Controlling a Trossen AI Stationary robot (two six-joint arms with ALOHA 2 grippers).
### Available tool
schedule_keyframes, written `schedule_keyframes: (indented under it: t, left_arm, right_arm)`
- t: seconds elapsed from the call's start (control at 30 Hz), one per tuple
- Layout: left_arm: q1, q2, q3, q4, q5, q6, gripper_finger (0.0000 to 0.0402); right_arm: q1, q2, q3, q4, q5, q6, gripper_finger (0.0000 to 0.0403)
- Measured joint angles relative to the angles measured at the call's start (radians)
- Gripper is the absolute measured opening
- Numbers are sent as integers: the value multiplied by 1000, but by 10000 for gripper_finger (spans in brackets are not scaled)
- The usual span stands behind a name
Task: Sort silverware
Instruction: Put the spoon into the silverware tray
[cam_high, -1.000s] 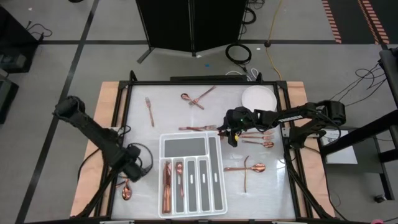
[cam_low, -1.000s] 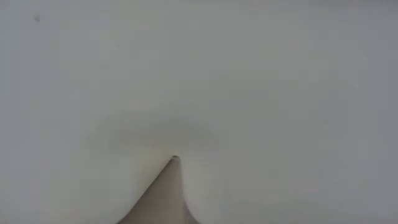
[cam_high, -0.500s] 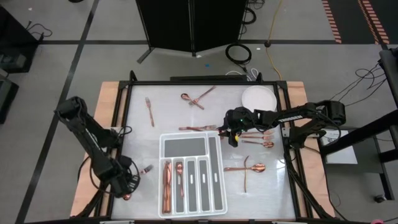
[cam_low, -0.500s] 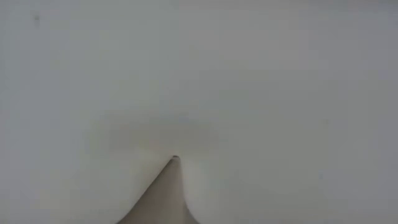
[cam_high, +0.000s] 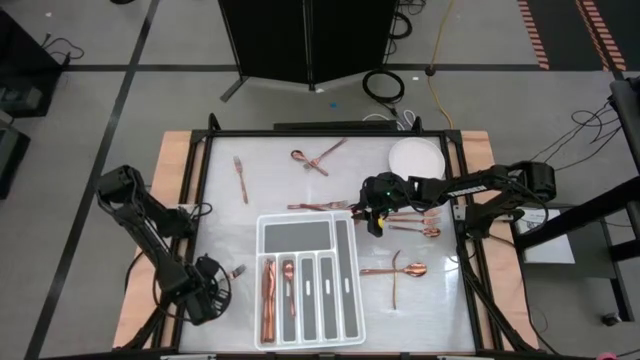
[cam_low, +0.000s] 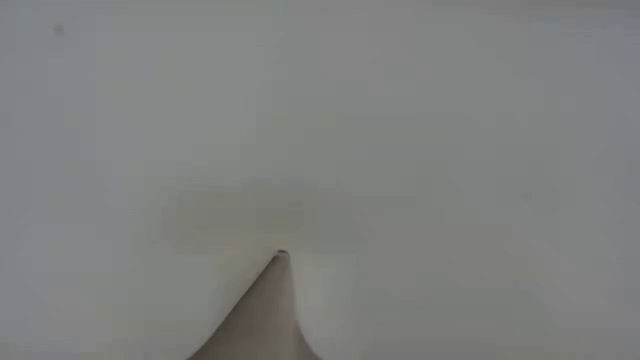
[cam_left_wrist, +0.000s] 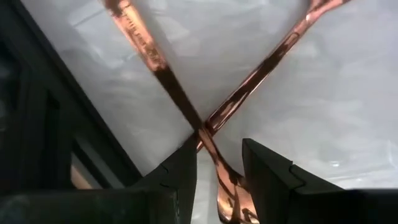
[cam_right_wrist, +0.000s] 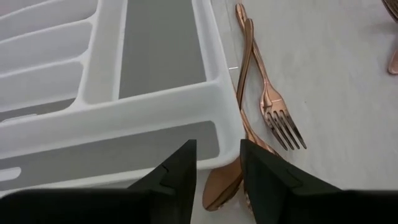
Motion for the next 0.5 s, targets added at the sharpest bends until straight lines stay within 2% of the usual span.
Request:
schedule_keyframes:
  t: [0.3,0.4,0.5]
  left_arm:
    - [1,19,0,22,17,36,121]
    - [1,17,1,5,20,34,91]
    - [1,18,1,-24,20,56,43]
  right_arm:
    - [0,0,0,-1,0,4,114]
    - [0,0,0,-1,0,4,114]
    - [0,0,0,-1,0,4,114]
